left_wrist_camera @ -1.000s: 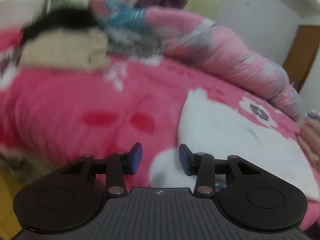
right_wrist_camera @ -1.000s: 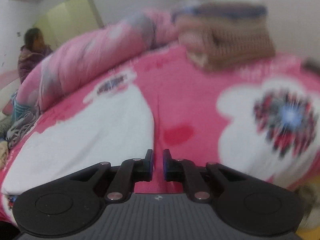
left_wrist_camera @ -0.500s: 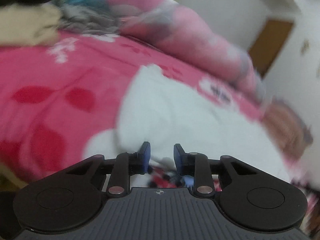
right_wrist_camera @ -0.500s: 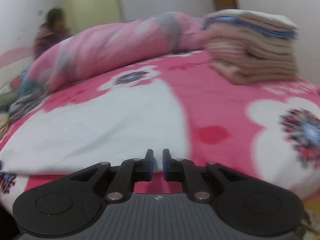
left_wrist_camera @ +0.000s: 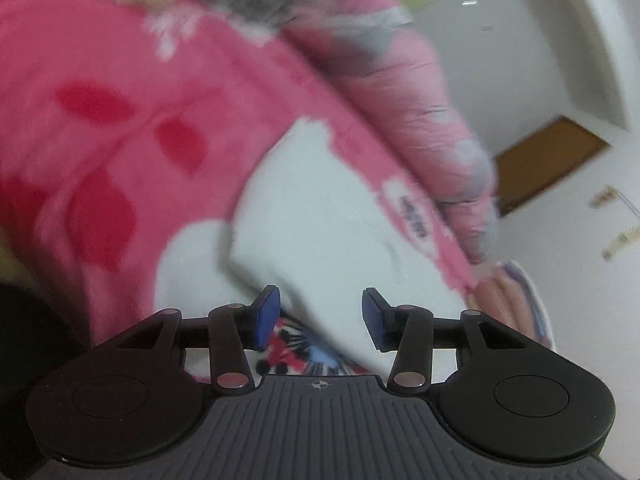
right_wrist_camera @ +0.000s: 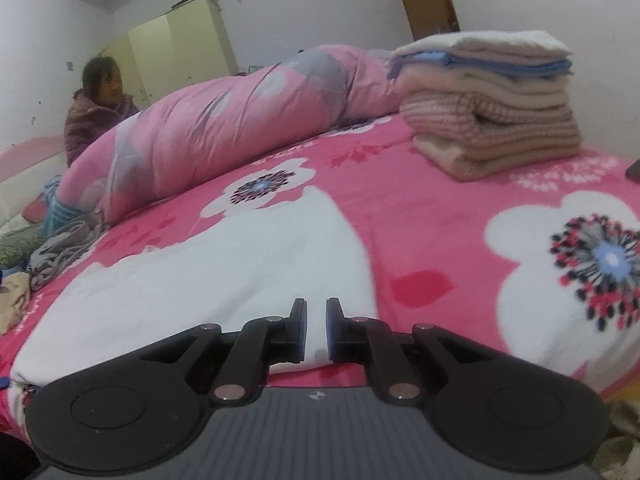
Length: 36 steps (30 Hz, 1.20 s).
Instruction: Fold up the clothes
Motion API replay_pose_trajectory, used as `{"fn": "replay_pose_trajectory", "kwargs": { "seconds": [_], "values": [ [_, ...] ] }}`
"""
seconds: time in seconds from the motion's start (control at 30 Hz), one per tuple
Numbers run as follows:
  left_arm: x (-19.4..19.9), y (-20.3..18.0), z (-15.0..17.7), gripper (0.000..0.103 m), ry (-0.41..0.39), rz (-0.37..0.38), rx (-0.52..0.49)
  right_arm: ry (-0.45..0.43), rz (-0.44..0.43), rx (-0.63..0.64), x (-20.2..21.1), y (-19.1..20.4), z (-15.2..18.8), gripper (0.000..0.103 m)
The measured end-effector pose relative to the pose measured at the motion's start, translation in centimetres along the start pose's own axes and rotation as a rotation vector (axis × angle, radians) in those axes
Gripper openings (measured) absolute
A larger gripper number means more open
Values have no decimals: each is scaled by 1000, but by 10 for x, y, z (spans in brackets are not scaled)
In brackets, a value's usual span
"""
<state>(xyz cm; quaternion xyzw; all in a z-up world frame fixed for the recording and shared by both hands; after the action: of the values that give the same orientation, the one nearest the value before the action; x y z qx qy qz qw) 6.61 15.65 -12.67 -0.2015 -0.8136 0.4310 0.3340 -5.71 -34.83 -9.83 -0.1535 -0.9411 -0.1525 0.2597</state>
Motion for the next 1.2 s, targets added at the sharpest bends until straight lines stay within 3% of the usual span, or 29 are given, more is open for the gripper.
{"fn": "replay_pose_trajectory", "kwargs": {
  "seconds": [0.13, 0.3, 0.53, 0.67, 1.2],
  "values": [
    [-12, 13, -14, 44, -20, -1, 149, 29, -8, -14, 0, 1, 6, 10],
    [-17, 16, -18, 42, -27, -32, 225, 51, 3, -39, -3, -6, 12, 11],
    [-1, -6, -15, 39, -35, -150, 151, 58, 12, -52, -5, -12, 14, 11],
    [-2, -13, -18, 39, -26, -137, 139, 65, 16, -55, -10, -11, 15, 11],
    [-13, -12, -18, 39, -7, -228, 158, 69, 31, -55, -10, -13, 18, 12]
  ]
}}
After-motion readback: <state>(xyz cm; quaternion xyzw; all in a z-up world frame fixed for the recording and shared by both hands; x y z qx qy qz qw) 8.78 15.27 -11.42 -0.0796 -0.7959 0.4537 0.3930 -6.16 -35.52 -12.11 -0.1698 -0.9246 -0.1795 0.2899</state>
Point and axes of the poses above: each gripper's, at about its wrist camera, not at the fingertips, and x roughly against the way its jaws point, y to its left, z to its underside, the point moved 2 cm from there along -x, roughly the way its jaws point, and after that the axes turned 11 degrees about z, right-handed, at the moved point
